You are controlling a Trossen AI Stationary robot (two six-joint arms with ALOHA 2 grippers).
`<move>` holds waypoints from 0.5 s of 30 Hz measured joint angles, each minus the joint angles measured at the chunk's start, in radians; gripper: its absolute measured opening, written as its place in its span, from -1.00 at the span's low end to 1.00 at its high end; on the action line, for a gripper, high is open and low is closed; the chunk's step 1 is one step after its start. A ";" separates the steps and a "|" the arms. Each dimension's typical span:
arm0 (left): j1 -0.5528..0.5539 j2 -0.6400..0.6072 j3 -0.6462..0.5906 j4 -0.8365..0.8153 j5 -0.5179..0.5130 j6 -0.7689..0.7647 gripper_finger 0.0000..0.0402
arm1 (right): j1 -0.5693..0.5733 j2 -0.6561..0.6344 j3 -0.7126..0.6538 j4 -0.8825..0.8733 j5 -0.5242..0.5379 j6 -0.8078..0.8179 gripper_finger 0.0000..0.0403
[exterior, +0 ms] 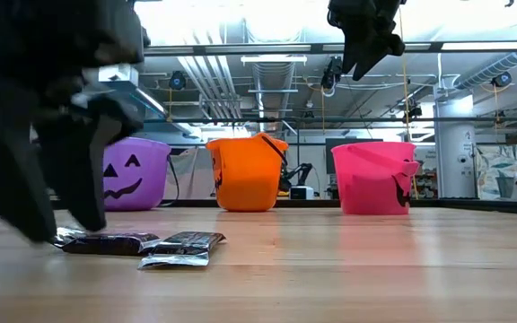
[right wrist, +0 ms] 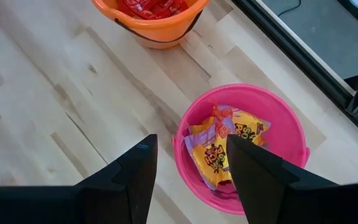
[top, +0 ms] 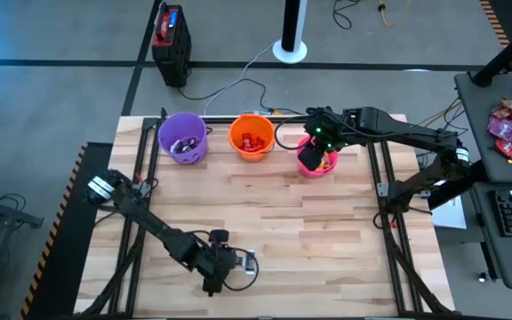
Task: Sort candy by brand, put in halloween buckets
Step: Put the black candy into the violet bucket
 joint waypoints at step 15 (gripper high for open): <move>0.010 0.028 -0.016 0.064 -0.052 0.056 -0.25 | 0.000 0.000 0.000 -0.001 -0.019 0.024 -0.08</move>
